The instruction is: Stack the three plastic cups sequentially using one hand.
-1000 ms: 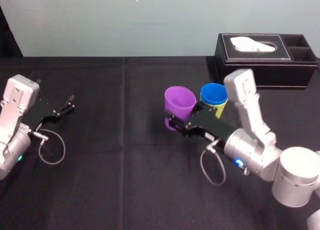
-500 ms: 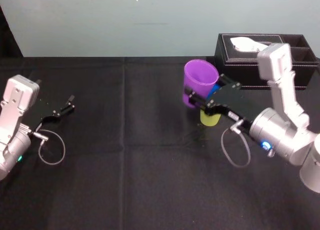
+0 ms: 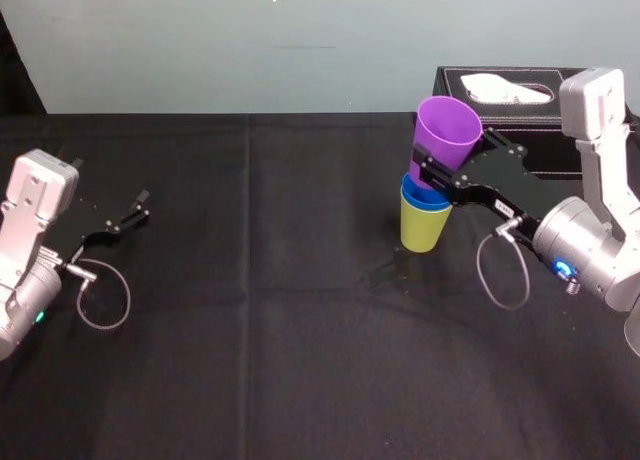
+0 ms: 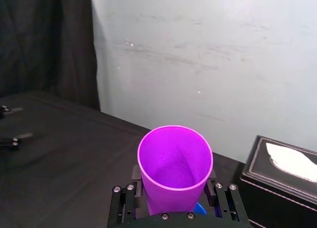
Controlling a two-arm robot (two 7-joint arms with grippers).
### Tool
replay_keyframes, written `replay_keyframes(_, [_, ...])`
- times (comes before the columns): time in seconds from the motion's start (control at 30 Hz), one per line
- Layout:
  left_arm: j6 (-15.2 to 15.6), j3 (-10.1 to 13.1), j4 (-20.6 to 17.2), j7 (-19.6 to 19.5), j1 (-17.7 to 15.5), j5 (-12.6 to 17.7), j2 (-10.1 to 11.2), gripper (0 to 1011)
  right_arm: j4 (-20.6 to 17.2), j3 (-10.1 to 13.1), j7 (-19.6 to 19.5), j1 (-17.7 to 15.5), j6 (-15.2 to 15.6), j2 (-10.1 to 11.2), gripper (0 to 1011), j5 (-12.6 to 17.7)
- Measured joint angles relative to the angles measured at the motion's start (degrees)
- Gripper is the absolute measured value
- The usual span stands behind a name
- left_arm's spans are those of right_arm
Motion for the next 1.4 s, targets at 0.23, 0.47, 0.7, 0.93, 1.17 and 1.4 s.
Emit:
replay_keyframes(0.23, [0.0,0.0,0.0,0.0,0.0,0.0,0.0,1011,1.87,0.0,-0.6,0.31,-0.42,-0.28,723,-1.13])
replay_keyframes(0.47, [0.0,0.0,0.0,0.0,0.0,0.0,0.0,1011,3.32,-0.23,-0.67,0.58,-0.42,-0.85,723,-1.99])
replay_keyframes(0.7, [0.0,0.0,0.0,0.0,0.0,0.0,0.0,1011,4.73,-0.61,-0.7,1.11,-0.56,-1.54,723,-2.78])
replay_keyframes(0.93, [0.0,0.0,0.0,0.0,0.0,0.0,0.0,1011,6.51,-1.06,-0.72,2.0,-0.8,-2.55,723,-3.62])
replay_keyframes(1.17, [0.0,0.0,0.0,0.0,0.0,0.0,0.0,1011,7.78,-1.46,-0.57,2.69,-0.8,-3.06,723,-4.15])
replay_keyframes(1.4, [0.0,0.0,0.0,0.0,0.0,0.0,0.0,1011,7.7,-1.46,-0.56,2.65,-0.79,-3.04,723,-4.15])
